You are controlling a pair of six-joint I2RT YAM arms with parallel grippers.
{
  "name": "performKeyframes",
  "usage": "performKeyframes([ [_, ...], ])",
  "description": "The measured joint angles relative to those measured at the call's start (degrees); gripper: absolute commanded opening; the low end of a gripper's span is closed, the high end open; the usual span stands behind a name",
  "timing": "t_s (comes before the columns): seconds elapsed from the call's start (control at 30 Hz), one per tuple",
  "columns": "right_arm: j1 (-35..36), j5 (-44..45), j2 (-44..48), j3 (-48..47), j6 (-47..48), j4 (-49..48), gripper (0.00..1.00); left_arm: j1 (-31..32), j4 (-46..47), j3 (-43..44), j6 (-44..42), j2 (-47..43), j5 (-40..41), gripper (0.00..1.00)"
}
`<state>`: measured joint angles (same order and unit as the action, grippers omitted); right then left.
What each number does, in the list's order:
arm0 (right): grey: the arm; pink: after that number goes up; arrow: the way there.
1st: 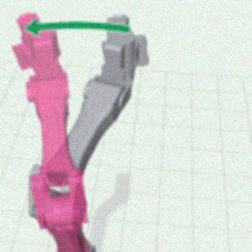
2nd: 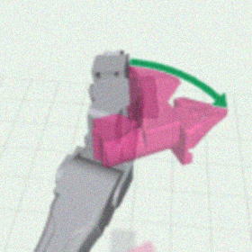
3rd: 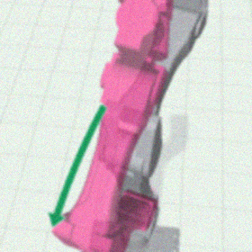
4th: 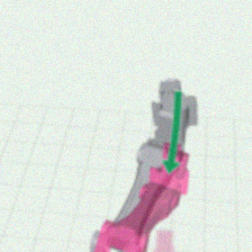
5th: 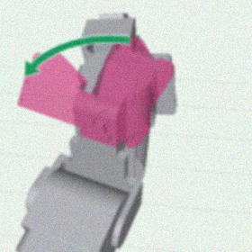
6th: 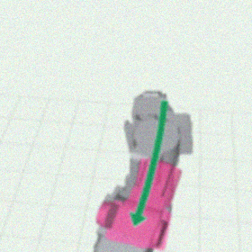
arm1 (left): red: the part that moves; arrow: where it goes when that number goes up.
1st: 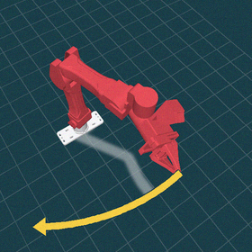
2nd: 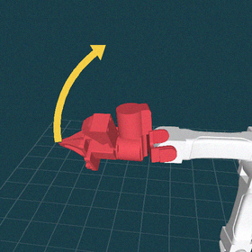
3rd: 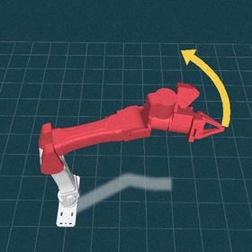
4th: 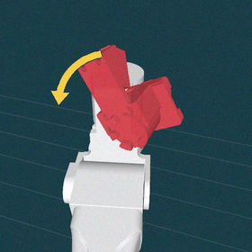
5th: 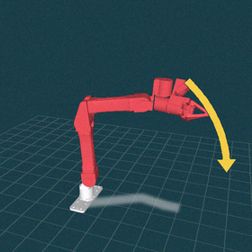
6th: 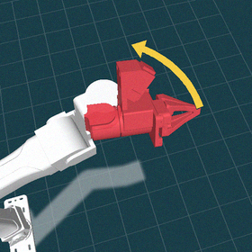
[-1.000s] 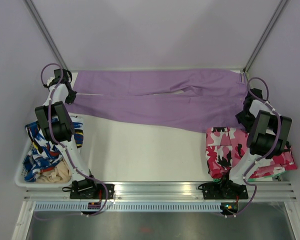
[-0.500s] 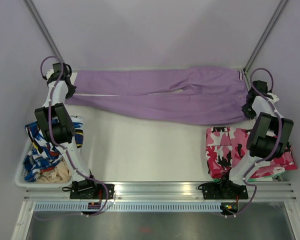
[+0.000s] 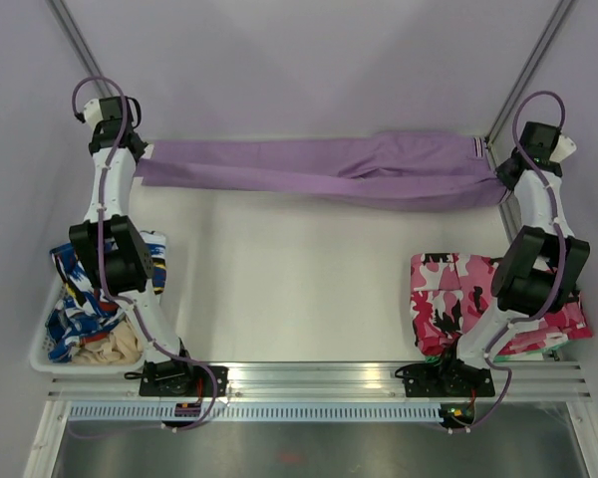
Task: Fold and stack the trousers
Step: Fold the trousers
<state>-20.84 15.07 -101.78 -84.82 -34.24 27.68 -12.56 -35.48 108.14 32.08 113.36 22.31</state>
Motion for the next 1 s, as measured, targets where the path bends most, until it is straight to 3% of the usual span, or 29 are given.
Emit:
performKeyframes([
  [0.37, 2.0, -12.9, -19.8, -27.9, 6.5, -5.6, 0.00, 0.4, -1.7, 20.0, 3.5, 11.4, 5.6, 0.02],
  [0.5, 2.6, -14.6, -26.6, -34.9, 8.5, -5.4, 0.00, 0.5, -2.9, 23.2, 4.4, 16.9, 5.9, 0.02],
  [0.7, 2.6, -14.7, -29.8, -36.9, 10.5, -4.0, 0.00, 1.3, -6.7, 23.3, 4.5, 19.9, 7.5, 0.02],
  [1.0, 2.6, -15.2, -29.7, -37.6, 11.4, -4.3, 0.00, 1.8, -10.5, 23.6, 2.7, 17.1, 9.3, 0.02],
])
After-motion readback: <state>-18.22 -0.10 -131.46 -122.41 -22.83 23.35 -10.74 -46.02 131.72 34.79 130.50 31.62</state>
